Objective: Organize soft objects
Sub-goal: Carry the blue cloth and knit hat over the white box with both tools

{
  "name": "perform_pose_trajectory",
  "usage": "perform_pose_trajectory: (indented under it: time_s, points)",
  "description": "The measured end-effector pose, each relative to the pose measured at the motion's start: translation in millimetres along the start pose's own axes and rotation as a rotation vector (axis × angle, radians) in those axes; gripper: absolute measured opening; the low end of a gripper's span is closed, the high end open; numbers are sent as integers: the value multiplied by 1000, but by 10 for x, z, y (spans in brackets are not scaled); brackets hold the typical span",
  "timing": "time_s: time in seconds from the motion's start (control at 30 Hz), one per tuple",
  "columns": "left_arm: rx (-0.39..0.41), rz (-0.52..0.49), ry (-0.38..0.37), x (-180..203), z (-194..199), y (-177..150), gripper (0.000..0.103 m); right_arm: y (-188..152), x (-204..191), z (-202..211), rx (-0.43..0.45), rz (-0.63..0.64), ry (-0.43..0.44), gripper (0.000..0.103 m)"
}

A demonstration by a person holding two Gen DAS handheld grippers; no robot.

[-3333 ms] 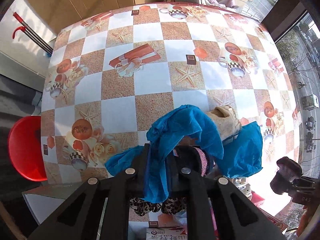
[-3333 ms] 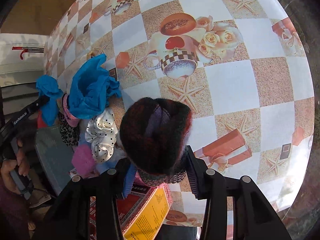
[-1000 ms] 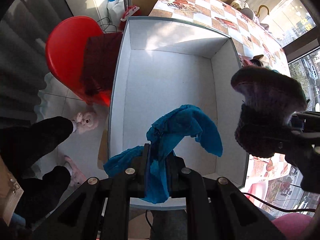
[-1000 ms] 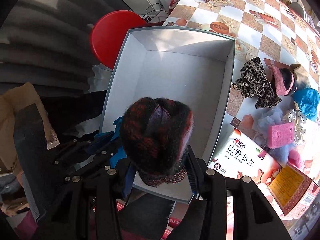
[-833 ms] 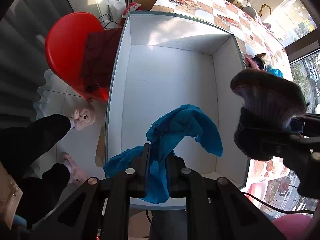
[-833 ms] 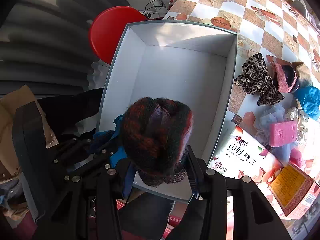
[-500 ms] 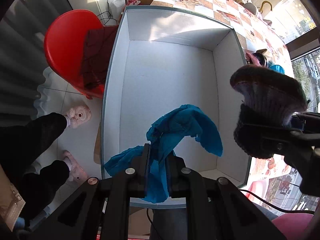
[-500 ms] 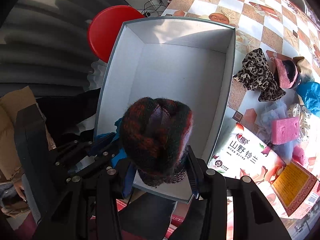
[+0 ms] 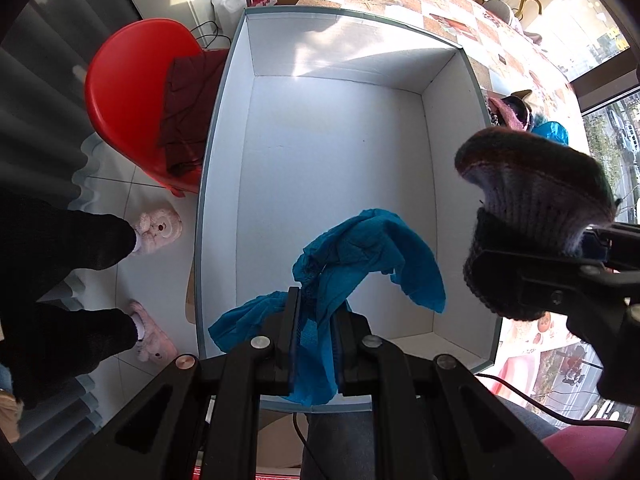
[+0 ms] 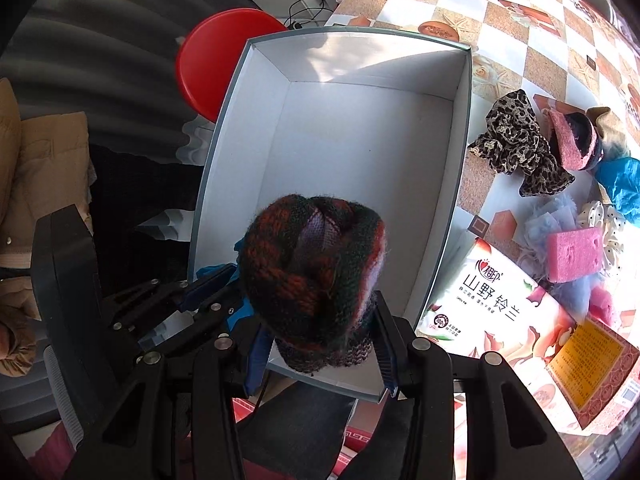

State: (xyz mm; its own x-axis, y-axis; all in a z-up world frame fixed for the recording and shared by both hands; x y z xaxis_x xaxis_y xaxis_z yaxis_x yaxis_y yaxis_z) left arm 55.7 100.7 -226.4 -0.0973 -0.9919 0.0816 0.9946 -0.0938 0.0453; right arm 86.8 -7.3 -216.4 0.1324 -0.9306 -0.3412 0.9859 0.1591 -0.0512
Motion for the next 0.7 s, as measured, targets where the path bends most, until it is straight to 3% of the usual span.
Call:
perform_pose_trajectory:
  time_s: [0.7]
  points:
    - [0,-10,11,29,-10,-4,15,-8,19,-3,6,-3,2,47]
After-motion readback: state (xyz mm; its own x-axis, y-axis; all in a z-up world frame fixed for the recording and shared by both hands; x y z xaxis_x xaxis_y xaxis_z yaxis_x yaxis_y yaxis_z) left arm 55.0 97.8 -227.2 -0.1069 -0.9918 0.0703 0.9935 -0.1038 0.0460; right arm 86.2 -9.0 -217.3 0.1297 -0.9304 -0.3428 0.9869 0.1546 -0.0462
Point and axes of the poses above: each gripper's, at about its wrist camera, not at the fingertips, and z roughly against the way its jaws point, x to its right, y to its top, the point moved 6 cm from there along -z, roughly the way its jaws point, and after that the axes turned 2 degrees about -z, right-handed, at the moved point
